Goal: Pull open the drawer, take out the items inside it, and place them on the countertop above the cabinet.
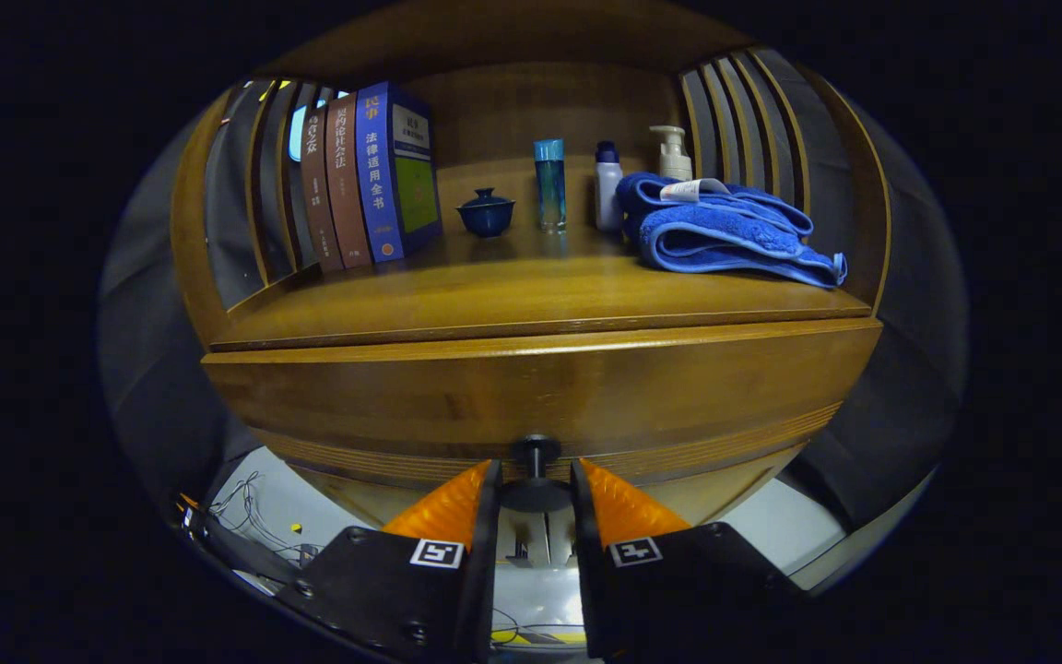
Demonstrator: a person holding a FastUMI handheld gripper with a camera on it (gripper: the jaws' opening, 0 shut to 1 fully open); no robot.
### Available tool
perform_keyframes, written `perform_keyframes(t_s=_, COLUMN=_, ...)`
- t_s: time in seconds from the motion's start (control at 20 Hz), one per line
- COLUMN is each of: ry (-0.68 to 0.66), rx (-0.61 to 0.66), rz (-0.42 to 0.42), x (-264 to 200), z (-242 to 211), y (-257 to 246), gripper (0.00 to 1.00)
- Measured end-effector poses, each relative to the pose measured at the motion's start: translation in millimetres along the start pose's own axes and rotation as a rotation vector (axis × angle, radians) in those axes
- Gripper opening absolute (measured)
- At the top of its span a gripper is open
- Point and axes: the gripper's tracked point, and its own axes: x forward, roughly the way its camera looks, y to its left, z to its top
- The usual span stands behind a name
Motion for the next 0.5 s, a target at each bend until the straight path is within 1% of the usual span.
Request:
perform_keyframes(t_s=0.2, ry=0.011, rx=-0.021, rz=0.004, x=-27.0, z=-14.8, y=-0.4, gripper=0.43)
perform_keyframes(t_s=0.5, ry=0.037, rx=-0.003, rz=0.010, x=-70.0, z=-38.3, y=-1.8, gripper=0.42)
